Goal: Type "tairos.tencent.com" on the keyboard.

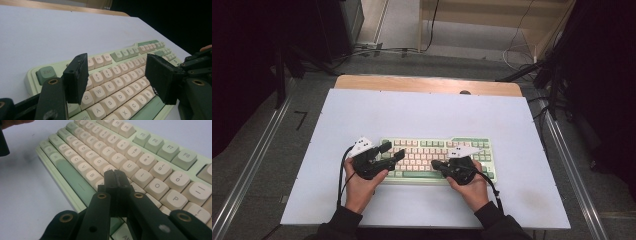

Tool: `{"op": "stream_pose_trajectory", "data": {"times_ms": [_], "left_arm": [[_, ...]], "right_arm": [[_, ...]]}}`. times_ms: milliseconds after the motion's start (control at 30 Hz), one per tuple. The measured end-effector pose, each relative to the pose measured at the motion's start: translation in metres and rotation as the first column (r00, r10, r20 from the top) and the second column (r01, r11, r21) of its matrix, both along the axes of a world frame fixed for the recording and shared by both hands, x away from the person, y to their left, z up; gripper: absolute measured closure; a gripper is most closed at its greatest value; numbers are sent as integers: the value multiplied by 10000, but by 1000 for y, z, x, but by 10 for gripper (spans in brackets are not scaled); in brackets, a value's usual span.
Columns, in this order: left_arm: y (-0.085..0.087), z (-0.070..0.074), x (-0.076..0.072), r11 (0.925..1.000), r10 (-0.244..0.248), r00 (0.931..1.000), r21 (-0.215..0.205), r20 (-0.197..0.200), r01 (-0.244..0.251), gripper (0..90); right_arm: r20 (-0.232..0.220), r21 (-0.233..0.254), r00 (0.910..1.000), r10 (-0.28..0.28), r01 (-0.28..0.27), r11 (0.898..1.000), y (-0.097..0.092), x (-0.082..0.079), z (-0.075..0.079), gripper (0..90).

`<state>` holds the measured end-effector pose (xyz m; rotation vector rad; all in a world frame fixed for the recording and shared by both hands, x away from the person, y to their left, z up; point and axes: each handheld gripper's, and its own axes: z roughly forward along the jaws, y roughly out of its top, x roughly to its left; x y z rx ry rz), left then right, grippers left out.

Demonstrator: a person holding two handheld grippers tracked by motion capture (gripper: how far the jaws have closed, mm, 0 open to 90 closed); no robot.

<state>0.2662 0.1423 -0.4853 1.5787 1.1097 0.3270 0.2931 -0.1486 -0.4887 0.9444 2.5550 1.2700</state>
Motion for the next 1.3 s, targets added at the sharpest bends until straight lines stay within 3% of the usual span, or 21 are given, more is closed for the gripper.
{"op": "stream_pose_trajectory", "data": {"times_ms": [167, 267, 333, 500, 600, 700, 1033, 1300], "left_arm": [[0, 0, 0, 10000, 19, 10000, -68, -8, -19, 357], [1, 0, 0, 10000, 20, 10000, -54, -12, -21, 356], [1, 0, 0, 10000, 55, 10000, -73, 23, -55, 355], [4, 1, 0, 9998, 146, 9999, -165, 37, -145, 347], [5, 1, 0, 9996, 246, 9997, -165, 57, -245, 345], [7, 2, 0, 9992, 302, 9995, -248, 99, -299, 345], [20, 5, -2, 9968, 764, 9968, -275, 243, -757, 337], [38, 5, -5, 9918, 1228, 9920, -394, 282, -1217, 334]], "right_arm": [[-20, -386, 10000, -8, 7, 9993, 2, 1, -5, 880], [-27, -218, 10000, -11, 10, 9998, 0, 1, -4, 880], [71, 207, 10000, -47, 46, 9998, -4, 0, 2, 858], [334, 1448, 9976, -603, 548, 9879, -23, 0, 18, 593], [516, 1725, 9935, -1012, 909, 9808, -36, 1, 24, 446], [503, 1909, 9880, -1461, 1341, 9724, -49, 3, 27, 362], [478, 1955, 9696, -2398, 2264, 9542, -81, 7, 27, 280], [369, 1902, 9623, -2696, 2580, 9472, -96, 4, 25, 276]]}}
